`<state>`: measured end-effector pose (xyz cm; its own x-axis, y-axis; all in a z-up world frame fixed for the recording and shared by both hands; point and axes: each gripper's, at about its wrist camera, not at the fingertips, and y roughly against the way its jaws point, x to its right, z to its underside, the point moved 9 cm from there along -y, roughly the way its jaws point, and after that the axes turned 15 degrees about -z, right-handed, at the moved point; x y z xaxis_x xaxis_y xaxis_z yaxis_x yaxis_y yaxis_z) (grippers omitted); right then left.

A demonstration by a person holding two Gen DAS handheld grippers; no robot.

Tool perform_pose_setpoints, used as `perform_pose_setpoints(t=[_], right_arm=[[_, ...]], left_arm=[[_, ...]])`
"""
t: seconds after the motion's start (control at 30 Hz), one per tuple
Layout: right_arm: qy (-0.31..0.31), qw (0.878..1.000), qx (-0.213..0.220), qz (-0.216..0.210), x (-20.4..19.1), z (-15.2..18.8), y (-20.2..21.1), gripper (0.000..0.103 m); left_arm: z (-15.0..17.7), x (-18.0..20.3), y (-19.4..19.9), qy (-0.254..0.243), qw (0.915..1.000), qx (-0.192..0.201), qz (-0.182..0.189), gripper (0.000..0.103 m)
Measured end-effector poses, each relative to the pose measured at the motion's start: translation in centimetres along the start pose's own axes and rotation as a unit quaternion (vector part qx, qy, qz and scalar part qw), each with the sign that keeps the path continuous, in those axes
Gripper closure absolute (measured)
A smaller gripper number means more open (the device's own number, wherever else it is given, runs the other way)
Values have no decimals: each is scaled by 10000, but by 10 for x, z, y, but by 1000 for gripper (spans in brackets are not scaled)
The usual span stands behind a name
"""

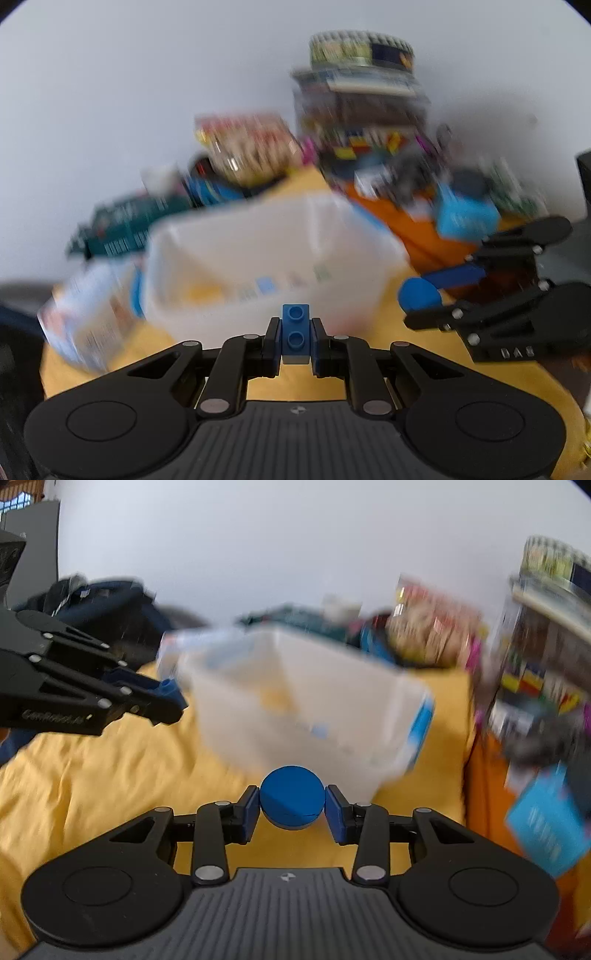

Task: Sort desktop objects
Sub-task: 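Carry the small blue brick and blue disc over the bin and open both tools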

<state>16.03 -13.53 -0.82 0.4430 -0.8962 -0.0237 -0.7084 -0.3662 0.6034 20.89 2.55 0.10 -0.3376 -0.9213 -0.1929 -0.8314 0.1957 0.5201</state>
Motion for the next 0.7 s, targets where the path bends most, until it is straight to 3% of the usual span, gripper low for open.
perform_pose_setpoints(t=[0.2,0.3,0.43,0.47,0.53,0.6,0.7], right_arm=[[49,9987,387,329,31,-55,-19,61],[-226,9984,266,443,51,-61,-41,61],[-670,9971,19,365,65,-53,-63,59],[-755,9966,-38,342,67,-50,-67,50],[-823,9958,-93,387,69,-46,-67,44],[-779,9961,-97,414,68,-46,-65,39],[-706,9963,-137,475,69,-49,-64,31]], left_arm=[[-57,-17,-35,14,9988,400,-277,86],[-61,-20,-65,-69,9989,234,-402,86],[-50,-18,-100,89,9995,-123,-275,82],[-46,-18,-106,104,9993,-210,-280,77],[-39,-19,-115,243,9983,-459,-268,48],[-37,-21,-115,384,9979,-483,-209,36],[-41,-23,-110,336,9980,-377,-384,33]])
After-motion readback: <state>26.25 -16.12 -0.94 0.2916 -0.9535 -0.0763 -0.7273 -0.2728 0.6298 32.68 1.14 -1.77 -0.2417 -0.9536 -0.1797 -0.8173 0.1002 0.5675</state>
